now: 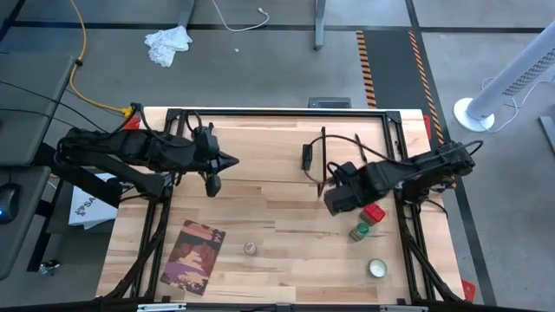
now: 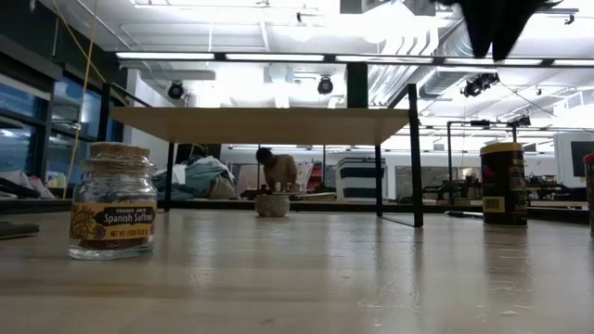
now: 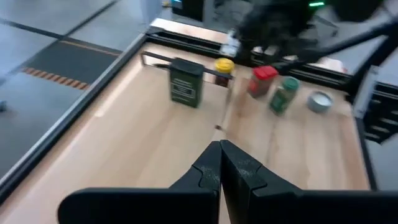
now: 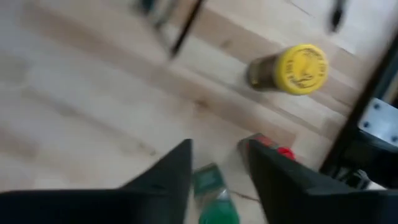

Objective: Shelf spices
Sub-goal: Put the yellow seasoning can on the shelf

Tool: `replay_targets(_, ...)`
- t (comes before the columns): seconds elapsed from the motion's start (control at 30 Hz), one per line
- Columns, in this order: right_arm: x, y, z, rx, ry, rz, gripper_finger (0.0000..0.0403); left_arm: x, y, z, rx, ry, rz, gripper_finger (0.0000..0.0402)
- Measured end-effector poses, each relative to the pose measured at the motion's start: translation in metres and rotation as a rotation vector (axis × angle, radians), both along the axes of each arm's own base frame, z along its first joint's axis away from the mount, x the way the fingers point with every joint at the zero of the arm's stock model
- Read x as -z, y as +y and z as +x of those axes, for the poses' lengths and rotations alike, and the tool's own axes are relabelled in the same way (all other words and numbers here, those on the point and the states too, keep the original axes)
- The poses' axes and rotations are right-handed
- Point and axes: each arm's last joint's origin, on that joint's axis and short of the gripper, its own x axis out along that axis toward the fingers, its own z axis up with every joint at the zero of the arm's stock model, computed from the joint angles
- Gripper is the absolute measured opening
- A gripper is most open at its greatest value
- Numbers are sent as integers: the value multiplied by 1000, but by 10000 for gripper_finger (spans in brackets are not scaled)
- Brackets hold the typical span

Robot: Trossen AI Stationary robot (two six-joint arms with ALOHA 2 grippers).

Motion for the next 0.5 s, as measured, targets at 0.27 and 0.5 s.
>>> replay_targets(0.27, 41, -45, -2, 117, 192, 26, 306, -3, 1, -14, 53, 11, -32, 0)
replay_targets(0.5, 60, -92, -19, 133, 274, 61, 325, -6, 3, -21, 14, -9, -66, 0)
